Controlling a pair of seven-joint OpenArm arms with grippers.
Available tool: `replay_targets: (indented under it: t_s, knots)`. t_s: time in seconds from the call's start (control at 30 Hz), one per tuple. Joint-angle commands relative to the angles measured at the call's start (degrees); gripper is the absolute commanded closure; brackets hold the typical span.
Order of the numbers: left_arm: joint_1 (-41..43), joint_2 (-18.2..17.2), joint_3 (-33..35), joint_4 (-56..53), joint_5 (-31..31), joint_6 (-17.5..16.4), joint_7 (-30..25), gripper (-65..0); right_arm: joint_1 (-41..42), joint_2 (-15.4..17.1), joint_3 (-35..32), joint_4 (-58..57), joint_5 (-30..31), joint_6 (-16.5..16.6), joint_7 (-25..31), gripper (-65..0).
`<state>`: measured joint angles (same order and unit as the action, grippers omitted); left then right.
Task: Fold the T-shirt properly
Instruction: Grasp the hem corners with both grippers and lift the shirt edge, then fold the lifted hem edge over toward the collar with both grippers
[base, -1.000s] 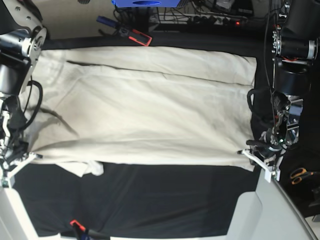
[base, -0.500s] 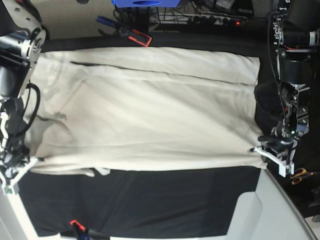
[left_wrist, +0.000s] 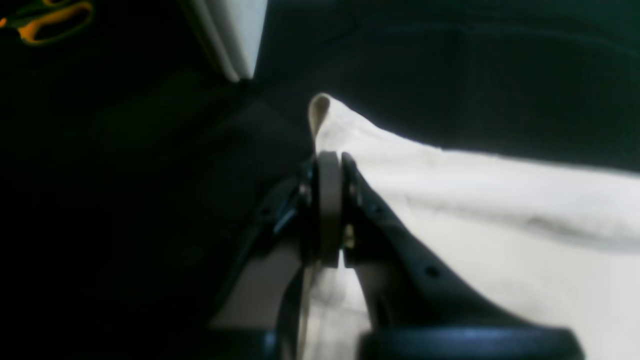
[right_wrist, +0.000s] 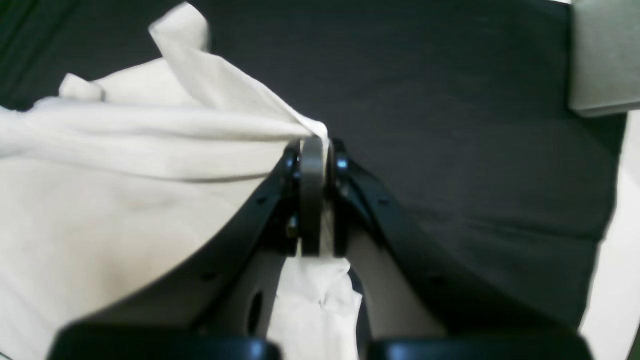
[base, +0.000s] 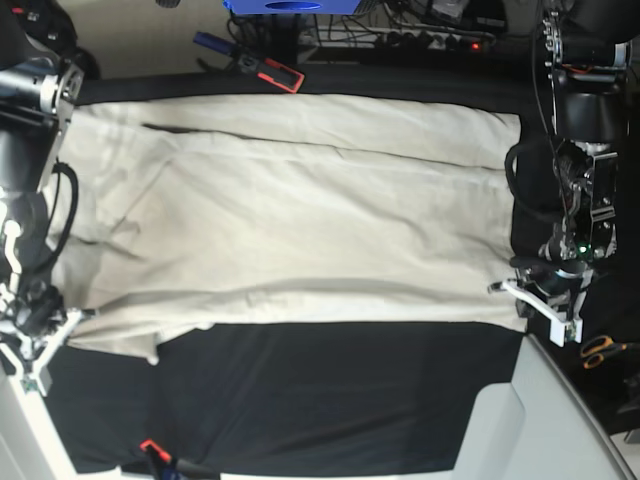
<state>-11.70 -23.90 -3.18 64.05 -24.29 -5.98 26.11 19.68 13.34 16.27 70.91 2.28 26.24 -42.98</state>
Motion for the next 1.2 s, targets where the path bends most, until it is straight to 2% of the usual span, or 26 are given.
replay_targets:
  t_s: [0.0,0.23,0.43,0.53,0.6,0.87,1.17]
  knots:
    - [-0.8,-1.5,-0.5,1.7,-0.1,0.4,0.2,0.0,0.5,1.6,0.1,2.6,0.3,0.7,1.4,-0.2]
    - [3.0,-1.9,-0.5,8.4,-0.1,0.4,5.3,0.0,-1.6,2.3,0.4,4.3,0.3,1.6,-2.0,0.0]
    - [6.8,-1.9,-0.5,15.4,-0.1,0.4,11.7,0.0,-5.7,2.1,0.5,8.6,0.3,1.6,-2.5,0.0]
    - [8.8,-2.0,-0.5,18.9,-0.1,0.4,14.7,0.0,-6.9,2.0,0.5,9.6,0.3,1.6,-5.9,0.0]
    - [9.8,-2.7,-0.6,20.5,-0.1,0.4,16.7,0.0,-8.1,2.0,0.5,10.6,0.3,1.6,-6.2,0.0]
    - [10.7,-3.1,-5.6,22.0,-0.1,0.4,17.4,0.0,-3.7,2.2,-0.1,10.9,0.3,1.8,-6.1,0.0]
    - [10.6,-3.2,-5.7,22.0,-0.1,0.4,17.4,0.0,-0.6,3.7,-8.3,10.4,0.3,1.8,-4.8,0.0]
